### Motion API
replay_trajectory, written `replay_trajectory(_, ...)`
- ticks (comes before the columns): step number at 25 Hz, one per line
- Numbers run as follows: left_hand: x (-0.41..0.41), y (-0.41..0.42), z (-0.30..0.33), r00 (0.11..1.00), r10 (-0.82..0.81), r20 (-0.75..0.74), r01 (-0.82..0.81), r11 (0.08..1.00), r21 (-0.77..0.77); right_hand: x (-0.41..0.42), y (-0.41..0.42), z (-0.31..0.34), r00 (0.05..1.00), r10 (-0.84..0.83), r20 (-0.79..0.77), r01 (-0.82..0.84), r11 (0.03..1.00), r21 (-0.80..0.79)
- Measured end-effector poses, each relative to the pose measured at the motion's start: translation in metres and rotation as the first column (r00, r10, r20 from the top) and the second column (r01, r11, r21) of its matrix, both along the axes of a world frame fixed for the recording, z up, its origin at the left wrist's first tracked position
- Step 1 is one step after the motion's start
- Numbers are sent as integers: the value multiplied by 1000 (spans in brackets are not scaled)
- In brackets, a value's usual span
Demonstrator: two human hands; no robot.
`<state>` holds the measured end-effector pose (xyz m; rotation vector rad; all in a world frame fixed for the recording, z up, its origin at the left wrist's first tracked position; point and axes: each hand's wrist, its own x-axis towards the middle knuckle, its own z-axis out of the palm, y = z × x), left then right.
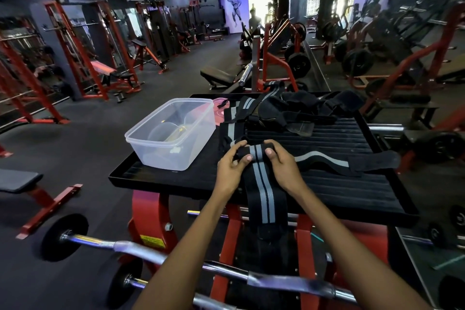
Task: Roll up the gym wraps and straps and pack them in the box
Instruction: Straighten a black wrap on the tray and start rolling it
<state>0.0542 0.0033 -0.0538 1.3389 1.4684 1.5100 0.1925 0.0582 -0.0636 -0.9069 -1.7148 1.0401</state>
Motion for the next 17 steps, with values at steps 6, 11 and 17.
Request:
replay_trajectory(6, -3, 3, -7, 999, -40, 11, 40, 999, -22, 5, 3, 1, 996, 4, -93, -6, 1000, -23)
replay_trajectory(11, -10, 4, -7, 996, -87, -34, 89, 995, 42, 3, 5, -2, 998, -10, -57, 8, 999, -34)
replay_trajectory(17, -10, 6, -6, 995, -67, 79, 65, 997, 30, 4, 3, -1, 999, 2, -33, -3, 1000, -30)
